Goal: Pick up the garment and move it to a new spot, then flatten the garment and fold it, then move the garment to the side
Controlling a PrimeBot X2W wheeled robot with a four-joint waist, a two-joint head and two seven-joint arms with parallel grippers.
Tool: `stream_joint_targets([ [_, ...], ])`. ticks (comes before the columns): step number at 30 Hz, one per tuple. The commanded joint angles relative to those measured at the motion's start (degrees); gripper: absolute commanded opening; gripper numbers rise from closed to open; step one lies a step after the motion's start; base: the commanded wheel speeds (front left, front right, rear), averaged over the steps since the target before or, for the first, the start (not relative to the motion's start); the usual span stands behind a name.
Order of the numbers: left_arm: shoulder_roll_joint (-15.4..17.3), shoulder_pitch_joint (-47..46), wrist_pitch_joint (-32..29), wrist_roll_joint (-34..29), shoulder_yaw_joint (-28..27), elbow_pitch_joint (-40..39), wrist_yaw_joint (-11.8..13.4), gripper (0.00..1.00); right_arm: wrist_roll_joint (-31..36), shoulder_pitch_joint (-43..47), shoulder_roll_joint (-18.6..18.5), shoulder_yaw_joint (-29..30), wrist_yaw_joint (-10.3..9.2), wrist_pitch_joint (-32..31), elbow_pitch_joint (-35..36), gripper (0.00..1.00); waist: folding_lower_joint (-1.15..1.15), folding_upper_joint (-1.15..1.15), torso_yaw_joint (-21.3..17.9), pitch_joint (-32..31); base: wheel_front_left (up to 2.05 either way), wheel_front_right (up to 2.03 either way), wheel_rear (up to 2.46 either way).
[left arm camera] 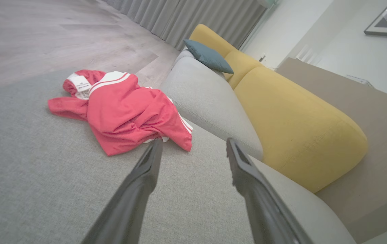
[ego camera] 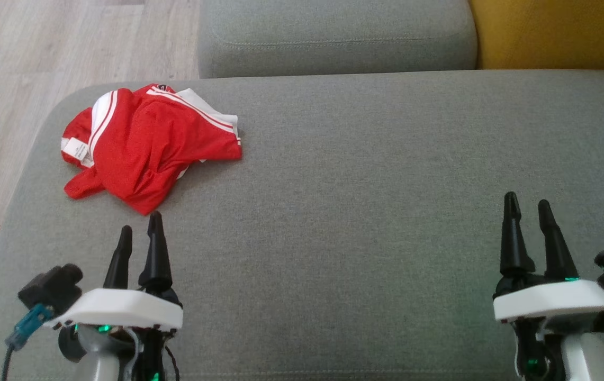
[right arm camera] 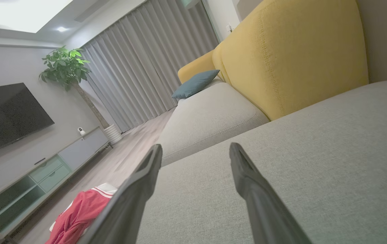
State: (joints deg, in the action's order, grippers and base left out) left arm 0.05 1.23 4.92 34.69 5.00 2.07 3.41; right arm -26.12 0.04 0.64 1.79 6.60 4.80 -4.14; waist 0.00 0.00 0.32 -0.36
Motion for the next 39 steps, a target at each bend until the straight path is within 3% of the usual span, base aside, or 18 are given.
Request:
stream_joint_targets([
  [1,0.9,-1.47,0.77,-1.91,-0.51,-2.63,0.46,1.0,1.93,-1.01,-0.54,-1.4,0.52,0.82,2.61,1.0,0.0,0.0,-0.01,0.04,0.0,0.0,0.0],
  [21,6.68,-2.12,4.61,-17.43,10.04,-4.76,7.86,1.0,18.78,-0.82,-0.58,-3.79,0.67,4.68,4.24,1.0,0.0,0.0,-0.93,0.41,0.0,0.0,0.0],
  [28,7.17,-2.26,5.76,-18.95,11.57,-6.94,10.48,1.0,19.25,-0.52,-0.6,-4.73,0.72,5.84,5.33,1.0,0.0,0.0,-0.82,0.43,0.0,0.0,0.0],
  [33,5.98,-0.96,6.72,-17.84,10.68,-7.24,9.58,1.0,15.23,0.23,-0.61,-4.16,0.76,6.81,3.7,1.0,0.0,0.0,-0.72,0.3,0.0,0.0,0.0],
  [39,3.13,1.19,8.05,-15.99,5.8,-6.22,6.22,1.0,9.33,0.28,-0.62,-4.3,0.81,8.16,1.66,1.0,0.0,0.0,-0.4,0.05,0.0,0.0,0.0],
])
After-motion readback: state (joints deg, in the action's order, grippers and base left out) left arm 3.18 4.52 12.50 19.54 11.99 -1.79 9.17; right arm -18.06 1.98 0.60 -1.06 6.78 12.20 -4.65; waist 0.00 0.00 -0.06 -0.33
